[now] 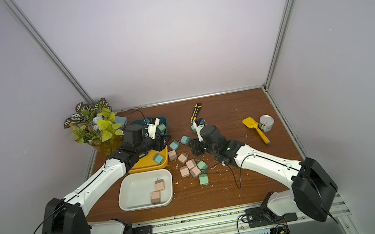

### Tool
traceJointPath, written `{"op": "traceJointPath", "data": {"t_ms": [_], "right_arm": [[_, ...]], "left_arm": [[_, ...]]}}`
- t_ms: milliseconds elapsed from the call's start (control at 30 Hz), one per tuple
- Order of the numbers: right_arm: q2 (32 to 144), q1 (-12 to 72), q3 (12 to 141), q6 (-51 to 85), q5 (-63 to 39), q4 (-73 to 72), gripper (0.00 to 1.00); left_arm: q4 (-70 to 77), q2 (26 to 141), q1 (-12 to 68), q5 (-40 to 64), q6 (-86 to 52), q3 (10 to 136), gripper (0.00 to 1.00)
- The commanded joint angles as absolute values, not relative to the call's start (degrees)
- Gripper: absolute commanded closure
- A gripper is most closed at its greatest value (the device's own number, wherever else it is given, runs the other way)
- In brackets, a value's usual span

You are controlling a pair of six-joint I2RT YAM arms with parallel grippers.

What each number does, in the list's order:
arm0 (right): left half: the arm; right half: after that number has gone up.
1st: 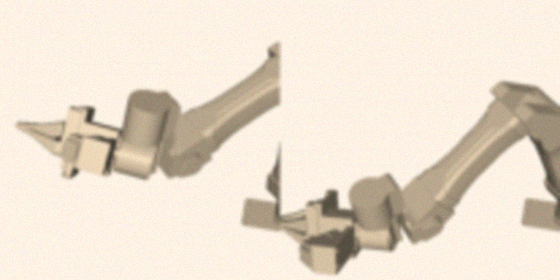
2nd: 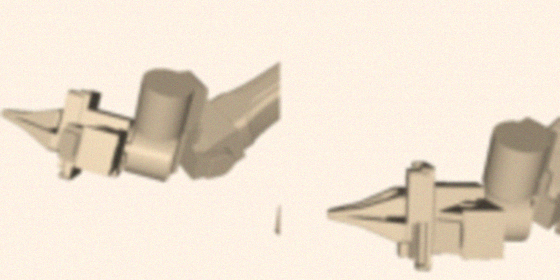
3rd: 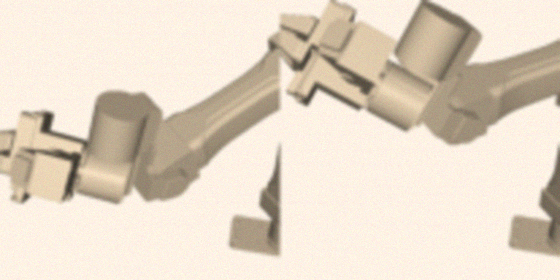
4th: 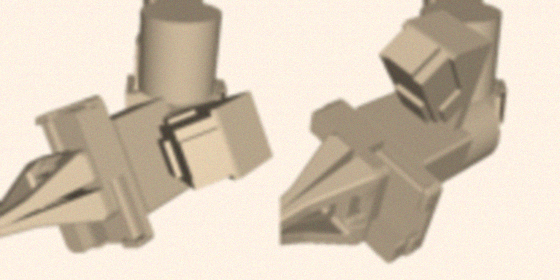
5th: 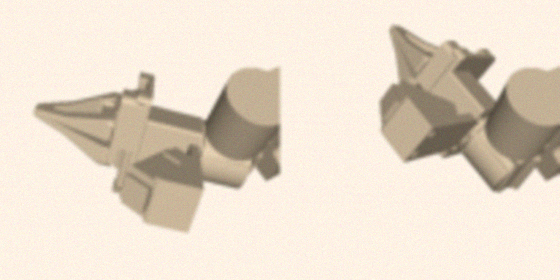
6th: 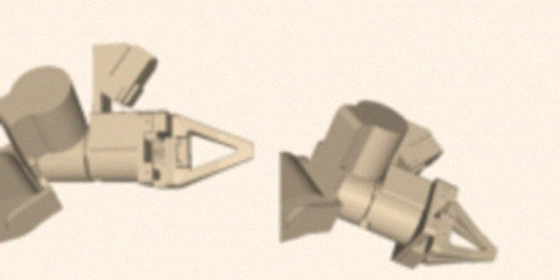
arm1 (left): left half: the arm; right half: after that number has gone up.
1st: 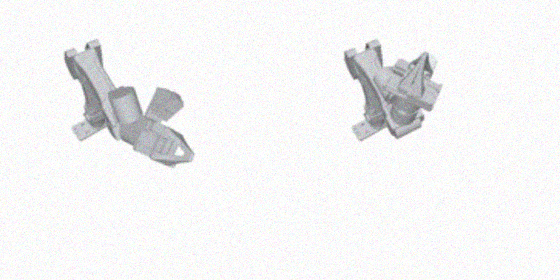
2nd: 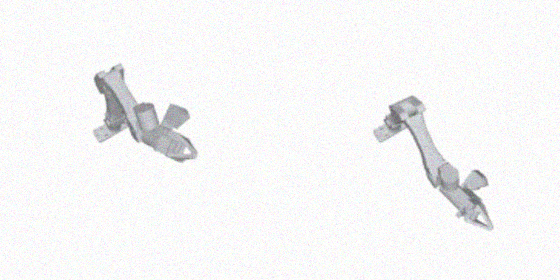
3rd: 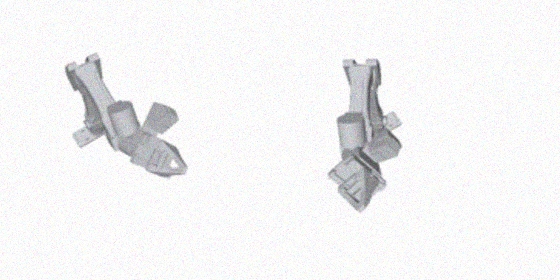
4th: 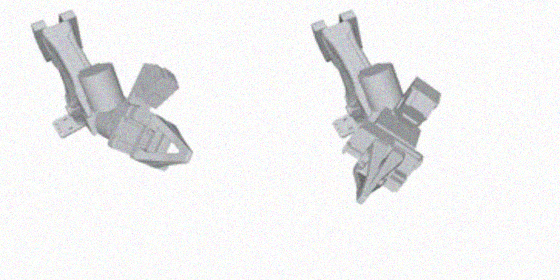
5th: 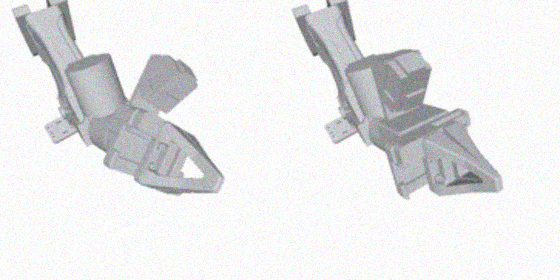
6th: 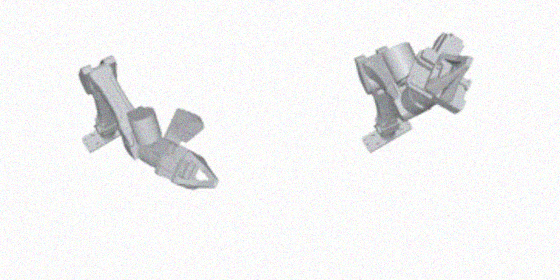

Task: Place the plugs by color into the storage box
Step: Pick up the plug from the center of the board.

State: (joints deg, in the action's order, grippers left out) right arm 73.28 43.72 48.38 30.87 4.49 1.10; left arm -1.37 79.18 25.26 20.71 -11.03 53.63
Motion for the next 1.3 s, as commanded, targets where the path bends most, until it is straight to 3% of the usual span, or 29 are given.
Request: {"op": "traceJointPath", "data": {"t_ms": [0,200,467,967,1267], "right_arm": [[66.6,43.7,41.8,33.0,7.9,0.3,0.47],[54.0,43.6,31.8,36.9,11.4,3.6,0.48],[41.9,43.7,27.1,38.2,14.5,6.2,0.48],[49.4,43.6,27.1,37.8,10.9,0.5,0.47],[47.5,43.7,24.8,38.7,12.6,1.2,0.46]], "left_arm": [[-4.9,80.6,29.9,17.4,-5.8,55.2,0.48],[-6.2,84.0,35.5,18.3,-4.3,56.2,0.47],[-5.1,91.8,36.3,22.0,-8.1,60.2,0.46],[-8.6,105.0,37.5,20.4,-5.2,69.9,0.44],[-11.1,112.3,39.7,15.5,-0.1,75.9,0.42]]}}
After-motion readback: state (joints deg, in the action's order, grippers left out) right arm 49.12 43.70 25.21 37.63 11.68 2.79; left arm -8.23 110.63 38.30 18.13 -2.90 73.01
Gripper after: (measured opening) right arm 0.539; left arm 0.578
